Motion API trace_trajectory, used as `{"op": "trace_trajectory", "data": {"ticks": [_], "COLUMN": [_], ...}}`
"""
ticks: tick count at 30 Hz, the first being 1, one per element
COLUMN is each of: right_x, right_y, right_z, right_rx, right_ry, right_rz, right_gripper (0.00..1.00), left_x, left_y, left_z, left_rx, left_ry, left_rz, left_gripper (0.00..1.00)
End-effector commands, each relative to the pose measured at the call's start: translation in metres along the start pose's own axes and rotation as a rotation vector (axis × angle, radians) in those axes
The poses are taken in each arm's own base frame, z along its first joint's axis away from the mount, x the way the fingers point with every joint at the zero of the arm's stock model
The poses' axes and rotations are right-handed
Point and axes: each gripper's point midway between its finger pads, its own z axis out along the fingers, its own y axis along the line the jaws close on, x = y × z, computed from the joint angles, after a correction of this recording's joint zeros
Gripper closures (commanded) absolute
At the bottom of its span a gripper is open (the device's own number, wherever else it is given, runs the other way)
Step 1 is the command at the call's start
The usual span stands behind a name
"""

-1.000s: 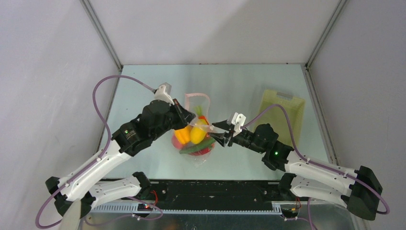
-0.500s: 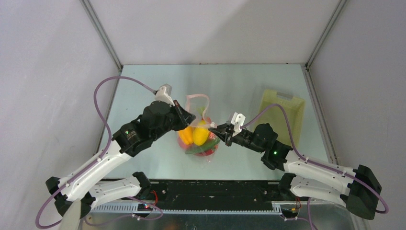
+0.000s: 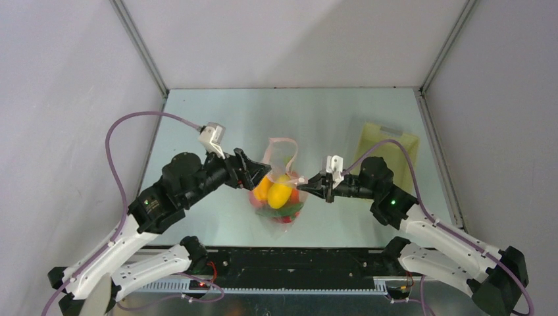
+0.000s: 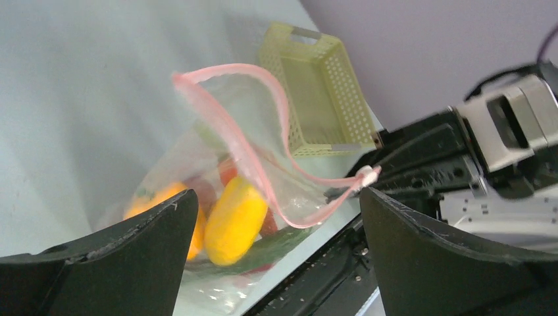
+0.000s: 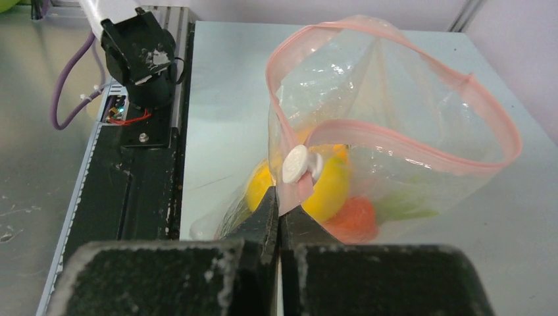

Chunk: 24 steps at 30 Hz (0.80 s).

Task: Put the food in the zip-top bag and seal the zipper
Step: Zip the zipper food storage bag at the center of the board.

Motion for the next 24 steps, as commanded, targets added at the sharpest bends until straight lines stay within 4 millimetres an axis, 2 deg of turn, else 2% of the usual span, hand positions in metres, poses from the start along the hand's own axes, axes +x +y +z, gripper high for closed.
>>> {"op": "trace_trajectory", "data": {"ticks": [1, 6, 14, 20, 24], "right_x": [-0.044, -0.075, -0.102, -0.098, -0.09], "right_y": [-0.004, -0.022, -0.019, -0.023, -0.024], "right_z": [-0.008, -0.01, -0.016, -0.013, -0.013], "right_rx": [-0.096, -0.099, -0.216, -0.206, -0.206], "right_ry": [-0.073, -0.115, -0.156, -0.13, -0.097], "right_rz": [-0.094, -0.123, -0.125, -0.097, -0.094], "right_gripper": [1.0, 1.0, 1.0, 1.0, 1.0], "left_x": [-0.029, -0.044, -0.044, -0.04, -0.033], "left_y": [-0.046, -0.062, -0.087, -0.108, -0.113], "left_z": [-0.006, 0.002, -0.007, -0.013, -0.002], "left_rx": [0.23, 0.282, 0.45, 0.597, 0.628], "left_ry": [-0.059, -0.08, -0.088, -0.101, -0.059], "left_rz": [0.25, 0.346, 0.518, 0.619, 0.617], "left_gripper": [0.0, 0.0, 0.0, 0.0, 0.0]}}
